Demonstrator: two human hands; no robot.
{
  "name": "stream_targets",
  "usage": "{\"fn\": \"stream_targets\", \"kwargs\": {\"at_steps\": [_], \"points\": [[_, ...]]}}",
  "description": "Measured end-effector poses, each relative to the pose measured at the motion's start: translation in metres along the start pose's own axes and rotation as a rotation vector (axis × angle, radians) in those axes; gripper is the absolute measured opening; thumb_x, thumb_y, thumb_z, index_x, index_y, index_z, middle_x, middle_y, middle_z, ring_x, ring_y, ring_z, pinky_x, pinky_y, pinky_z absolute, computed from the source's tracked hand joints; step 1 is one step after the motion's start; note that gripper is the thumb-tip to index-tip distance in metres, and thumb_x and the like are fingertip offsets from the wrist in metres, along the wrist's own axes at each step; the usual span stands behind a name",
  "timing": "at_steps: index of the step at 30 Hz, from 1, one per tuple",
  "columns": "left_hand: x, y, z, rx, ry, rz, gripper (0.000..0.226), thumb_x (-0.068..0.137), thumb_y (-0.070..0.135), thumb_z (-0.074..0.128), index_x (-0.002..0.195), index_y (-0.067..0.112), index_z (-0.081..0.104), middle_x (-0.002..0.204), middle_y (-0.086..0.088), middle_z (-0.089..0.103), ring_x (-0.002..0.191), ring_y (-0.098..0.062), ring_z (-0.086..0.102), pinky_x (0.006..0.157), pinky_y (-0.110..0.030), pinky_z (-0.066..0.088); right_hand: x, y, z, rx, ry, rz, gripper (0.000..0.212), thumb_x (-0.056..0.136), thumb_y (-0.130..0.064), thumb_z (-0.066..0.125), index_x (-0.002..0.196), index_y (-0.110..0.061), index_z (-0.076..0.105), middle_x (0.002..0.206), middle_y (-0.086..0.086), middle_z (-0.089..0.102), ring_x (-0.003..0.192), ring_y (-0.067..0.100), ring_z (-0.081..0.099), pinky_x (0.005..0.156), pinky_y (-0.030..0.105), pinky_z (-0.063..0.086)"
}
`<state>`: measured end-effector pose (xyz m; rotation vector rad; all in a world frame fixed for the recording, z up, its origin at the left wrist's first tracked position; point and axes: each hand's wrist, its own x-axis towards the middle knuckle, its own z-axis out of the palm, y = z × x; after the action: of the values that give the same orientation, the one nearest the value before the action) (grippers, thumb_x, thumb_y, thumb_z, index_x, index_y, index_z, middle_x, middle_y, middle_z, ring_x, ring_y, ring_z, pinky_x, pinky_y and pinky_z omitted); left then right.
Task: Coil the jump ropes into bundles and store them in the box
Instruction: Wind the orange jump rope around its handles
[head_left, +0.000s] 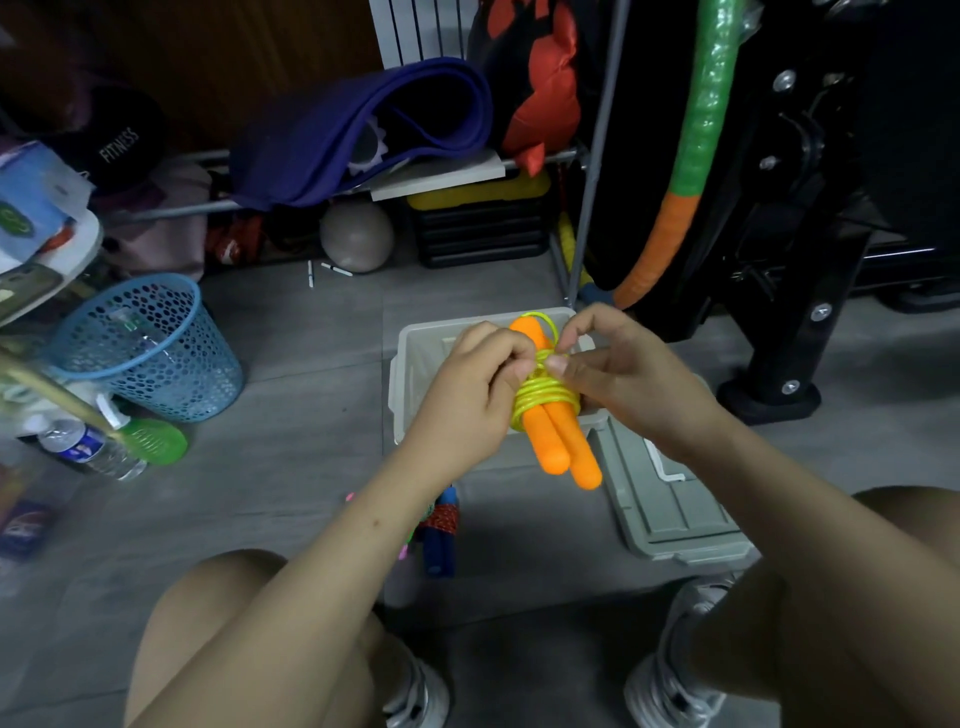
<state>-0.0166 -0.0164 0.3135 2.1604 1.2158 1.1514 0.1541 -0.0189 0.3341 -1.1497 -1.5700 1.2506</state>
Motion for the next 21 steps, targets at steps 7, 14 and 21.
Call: {"fn": "stream_targets", "kwargs": {"at_steps": [7,14,21], "points": [[-0.002,0.001,-0.003,-0.273,-0.019,-0.384,0.014,0.088,0.027,0.054,0.075,0.032,0.058,0.092,-0.003,0.057,0.087,-0.009,0.052,0.078,-0.022,0.037,0.001,0.007,0.01,-0.179,-0.04,-0.085,0.022,0.079,-0.048,0.058,0.085,-0.028,0.055,0.063,0.032,0.054,0.05,0.032,0.045,0.052,0.047,0.042],[-0.008,0.014,0.0,-0.394,0.254,-0.434,0.024,0.082,0.008,0.07,0.075,0.03,0.066,0.09,-0.002,0.062,0.088,-0.012,0.061,0.078,-0.022,0.046,0.0,0.01,0.017,-0.29,0.084,-0.169,0.014,0.087,-0.037,0.049,0.086,-0.025,0.056,0.064,0.016,0.06,0.058,0.032,0.051,0.055,0.045,0.044],[-0.005,0.013,-0.014,-0.223,0.231,-0.278,0.033,0.073,0.005,0.076,0.07,0.037,0.068,0.083,0.003,0.059,0.08,-0.006,0.059,0.071,-0.016,0.048,0.002,0.006,0.018,-0.391,0.172,-0.199,0.011,0.093,-0.023,0.058,0.085,-0.016,0.055,0.06,0.005,0.064,0.053,0.013,0.051,0.051,0.028,0.037]]}}
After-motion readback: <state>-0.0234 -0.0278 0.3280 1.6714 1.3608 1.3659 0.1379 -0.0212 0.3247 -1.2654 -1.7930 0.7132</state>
